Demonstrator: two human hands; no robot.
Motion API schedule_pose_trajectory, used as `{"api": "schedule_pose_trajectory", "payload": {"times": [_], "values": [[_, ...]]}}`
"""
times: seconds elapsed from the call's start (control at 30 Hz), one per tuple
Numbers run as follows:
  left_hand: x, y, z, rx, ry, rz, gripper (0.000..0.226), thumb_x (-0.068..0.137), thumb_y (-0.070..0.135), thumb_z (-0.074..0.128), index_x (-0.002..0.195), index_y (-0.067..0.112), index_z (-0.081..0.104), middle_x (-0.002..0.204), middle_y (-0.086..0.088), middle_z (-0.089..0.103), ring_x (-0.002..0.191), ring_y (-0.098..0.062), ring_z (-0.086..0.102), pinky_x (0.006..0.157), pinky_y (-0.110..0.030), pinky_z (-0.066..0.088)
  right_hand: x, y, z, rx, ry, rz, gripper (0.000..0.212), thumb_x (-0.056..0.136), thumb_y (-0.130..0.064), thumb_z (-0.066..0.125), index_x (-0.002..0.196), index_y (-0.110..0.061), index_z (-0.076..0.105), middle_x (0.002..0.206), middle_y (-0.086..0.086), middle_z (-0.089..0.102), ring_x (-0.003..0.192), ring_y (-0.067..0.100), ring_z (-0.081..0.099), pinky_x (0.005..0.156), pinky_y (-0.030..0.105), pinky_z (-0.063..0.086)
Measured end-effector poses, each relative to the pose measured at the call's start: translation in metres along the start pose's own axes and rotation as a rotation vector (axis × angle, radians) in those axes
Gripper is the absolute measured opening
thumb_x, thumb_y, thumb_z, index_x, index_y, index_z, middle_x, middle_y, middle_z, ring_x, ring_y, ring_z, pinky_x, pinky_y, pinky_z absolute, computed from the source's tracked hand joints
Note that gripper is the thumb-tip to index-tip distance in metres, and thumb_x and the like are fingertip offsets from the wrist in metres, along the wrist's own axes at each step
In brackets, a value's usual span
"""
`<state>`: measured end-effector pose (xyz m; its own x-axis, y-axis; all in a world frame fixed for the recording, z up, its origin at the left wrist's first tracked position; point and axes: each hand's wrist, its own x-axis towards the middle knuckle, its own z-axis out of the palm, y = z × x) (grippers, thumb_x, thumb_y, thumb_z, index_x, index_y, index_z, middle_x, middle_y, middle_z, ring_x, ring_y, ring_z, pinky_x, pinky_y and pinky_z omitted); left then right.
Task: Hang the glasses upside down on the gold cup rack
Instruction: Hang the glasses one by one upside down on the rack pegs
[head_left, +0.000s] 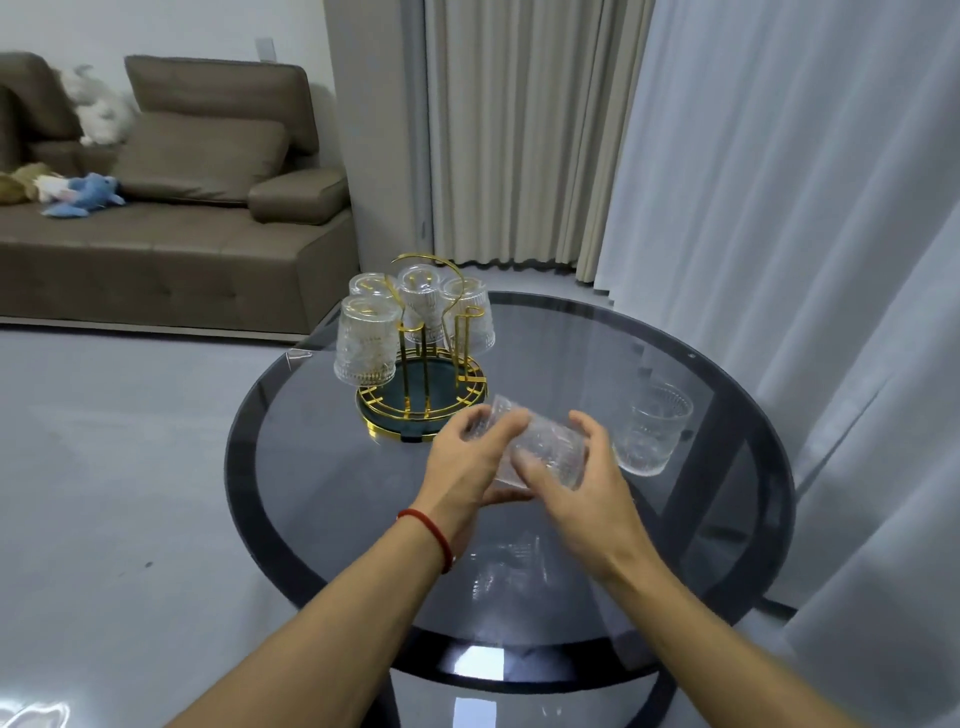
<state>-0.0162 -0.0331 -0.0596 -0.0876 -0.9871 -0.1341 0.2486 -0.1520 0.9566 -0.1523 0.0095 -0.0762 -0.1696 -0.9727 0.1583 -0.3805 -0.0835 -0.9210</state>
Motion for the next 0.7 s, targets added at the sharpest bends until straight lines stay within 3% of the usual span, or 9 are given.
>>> {"api": "schedule_pose_trajectory", "payload": {"times": [0.1,0.17,0.23,0.3,0.33,0.4,0.47,0.53,0.7], "values": [[0.005,0.005,-0.011,-0.156,-0.054,-0.047,0.044,0.09,0.034,0.072,0.123,0.008,0.063,0.125,-0.022,0.066,0.109,-0.038,0.068,0.081,-0.059,0.061,0.011,-0.009,0.014,0.373,-0.112,0.207,0.054,0.097,-0.061,0.052,0.138,-0.027,0.048,0.129,-0.002,0.068,0.105,0.014,0.074,0.09,0.039,0.06],[0.01,0.008,-0.017,-0.109,-0.07,-0.055,0.041,0.093,0.044,0.066,0.118,0.012,0.068,0.117,-0.018,0.072,0.104,-0.034,0.072,0.084,-0.056,0.061,0.023,-0.009,0.021,0.453,-0.047,0.214,0.043,0.102,-0.046,0.055,0.136,-0.02,0.052,0.124,0.004,0.072,0.101,0.018,0.076,0.086,0.04,0.062],[0.018,0.009,-0.026,0.159,0.037,0.024,0.05,0.095,0.062,0.05,0.1,0.017,0.072,0.105,-0.007,0.075,0.095,-0.025,0.071,0.08,-0.048,0.061,0.036,-0.008,0.023,0.439,0.036,0.193,0.052,0.098,-0.048,0.06,0.139,-0.017,0.051,0.132,0.007,0.068,0.11,0.023,0.072,0.094,0.046,0.06],[0.027,0.002,-0.04,0.525,0.195,0.238,0.055,0.097,0.062,0.033,0.079,0.018,0.06,0.088,-0.003,0.066,0.084,-0.022,0.059,0.074,-0.04,0.05,0.048,-0.012,0.02,0.27,0.101,0.138,0.072,0.088,-0.062,0.059,0.146,-0.023,0.045,0.145,0.003,0.058,0.125,0.022,0.063,0.105,0.048,0.052],[0.034,-0.005,-0.05,0.71,0.248,0.339,0.052,0.097,0.058,0.032,0.082,0.018,0.061,0.09,-0.007,0.065,0.089,-0.025,0.056,0.076,-0.043,0.047,0.054,-0.016,0.017,0.199,0.14,0.102,0.076,0.085,-0.066,0.056,0.149,-0.026,0.042,0.15,0.0,0.053,0.129,0.019,0.058,0.108,0.046,0.048],[0.046,-0.021,-0.068,1.098,0.273,0.371,0.048,0.098,0.05,0.037,0.124,0.02,0.063,0.135,-0.013,0.057,0.129,-0.029,0.045,0.102,-0.05,0.042,0.067,-0.027,0.013,0.101,0.229,0.002,0.073,0.09,-0.062,0.054,0.152,-0.028,0.036,0.154,-0.004,0.046,0.128,0.01,0.048,0.105,0.036,0.04],[0.056,-0.034,-0.082,1.312,0.228,0.331,0.059,0.099,0.05,0.042,0.152,0.027,0.036,0.164,-0.009,0.025,0.152,-0.026,0.015,0.121,-0.054,0.021,0.085,-0.039,0.01,0.019,0.308,-0.075,0.07,0.096,-0.056,0.053,0.155,-0.025,0.034,0.156,-0.002,0.044,0.129,0.011,0.044,0.103,0.033,0.035],[0.062,-0.042,-0.088,1.355,0.188,0.331,0.066,0.098,0.052,0.042,0.157,0.029,0.023,0.169,-0.006,0.012,0.155,-0.024,0.003,0.124,-0.054,0.013,0.103,-0.056,0.009,-0.017,0.341,-0.109,0.069,0.097,-0.052,0.055,0.156,-0.023,0.035,0.158,0.0,0.044,0.139,0.018,0.045,0.11,0.038,0.037],[0.067,-0.05,-0.087,1.382,0.224,0.346,0.069,0.097,0.051,0.044,0.158,0.029,0.019,0.169,-0.007,0.012,0.155,-0.025,0.0,0.124,-0.054,0.013,0.139,-0.092,0.019,-0.167,0.263,-0.23,0.068,0.099,-0.047,0.056,0.159,-0.021,0.035,0.159,0.006,0.045,0.144,0.024,0.042,0.118,0.041,0.035]]}}
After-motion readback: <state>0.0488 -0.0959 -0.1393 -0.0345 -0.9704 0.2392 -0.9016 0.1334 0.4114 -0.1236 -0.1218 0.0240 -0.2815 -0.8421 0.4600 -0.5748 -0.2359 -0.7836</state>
